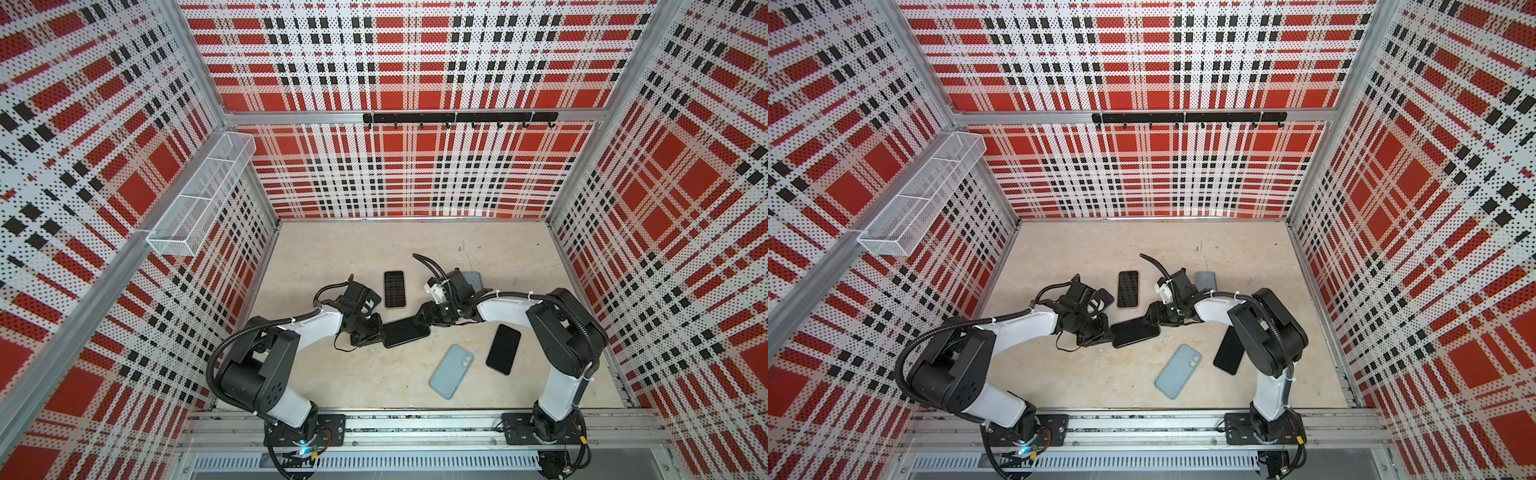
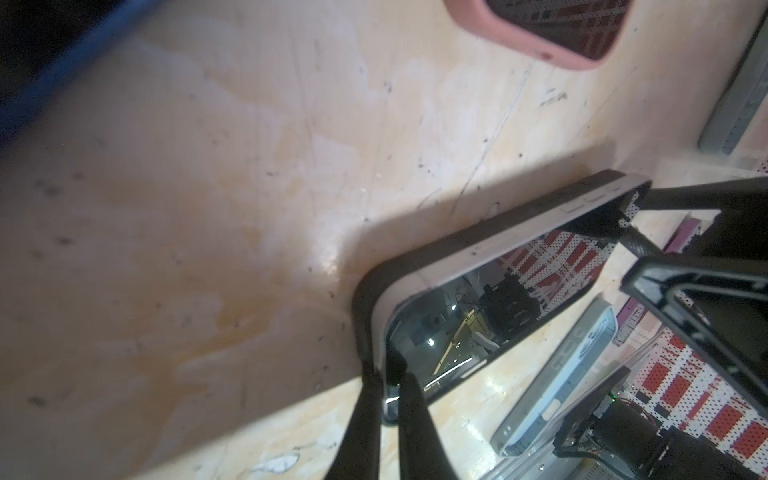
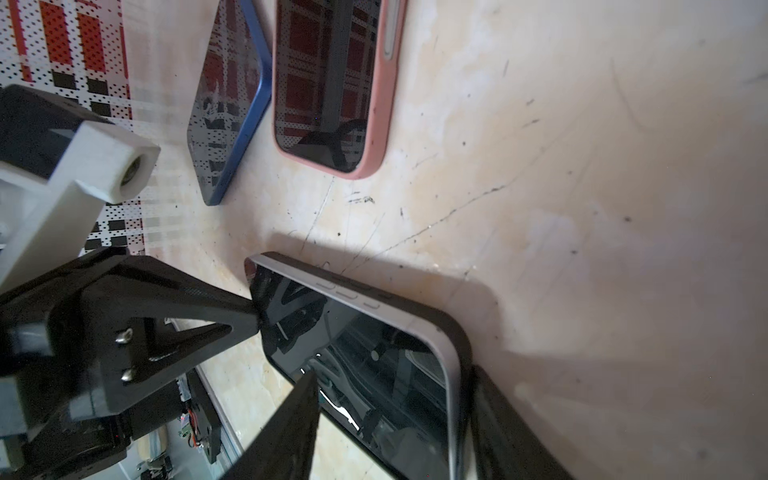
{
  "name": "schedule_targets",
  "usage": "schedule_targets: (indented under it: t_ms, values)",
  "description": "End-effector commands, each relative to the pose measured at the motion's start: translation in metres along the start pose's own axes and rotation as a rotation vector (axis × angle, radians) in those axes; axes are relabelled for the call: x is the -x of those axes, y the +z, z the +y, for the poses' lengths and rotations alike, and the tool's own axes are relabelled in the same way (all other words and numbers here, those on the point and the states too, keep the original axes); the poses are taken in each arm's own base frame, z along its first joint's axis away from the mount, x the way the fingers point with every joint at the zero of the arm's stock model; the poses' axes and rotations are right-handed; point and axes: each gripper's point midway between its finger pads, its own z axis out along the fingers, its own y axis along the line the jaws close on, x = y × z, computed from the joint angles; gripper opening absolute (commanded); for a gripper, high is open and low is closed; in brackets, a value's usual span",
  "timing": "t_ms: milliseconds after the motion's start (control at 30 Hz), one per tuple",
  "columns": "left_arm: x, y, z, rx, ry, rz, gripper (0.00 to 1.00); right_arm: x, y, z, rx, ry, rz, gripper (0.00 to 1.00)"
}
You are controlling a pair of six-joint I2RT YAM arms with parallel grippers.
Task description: Put the phone into the phone case
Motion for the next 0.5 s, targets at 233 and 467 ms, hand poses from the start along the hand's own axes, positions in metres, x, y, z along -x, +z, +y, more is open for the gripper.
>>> schedule_targets:
  t_ms: [233,467]
  values:
    - [-0.016,0.030,0.020,0.063,0.003,0.068,0.12,-0.015,-0.006,0.050,0.266,-0.112,0.014,0.54]
    - [-0.017,0.031,0.021,0.063,0.003,0.070,0.12,-0.014,-0.021,0.070,0.347,-0.172,-0.023,0.50]
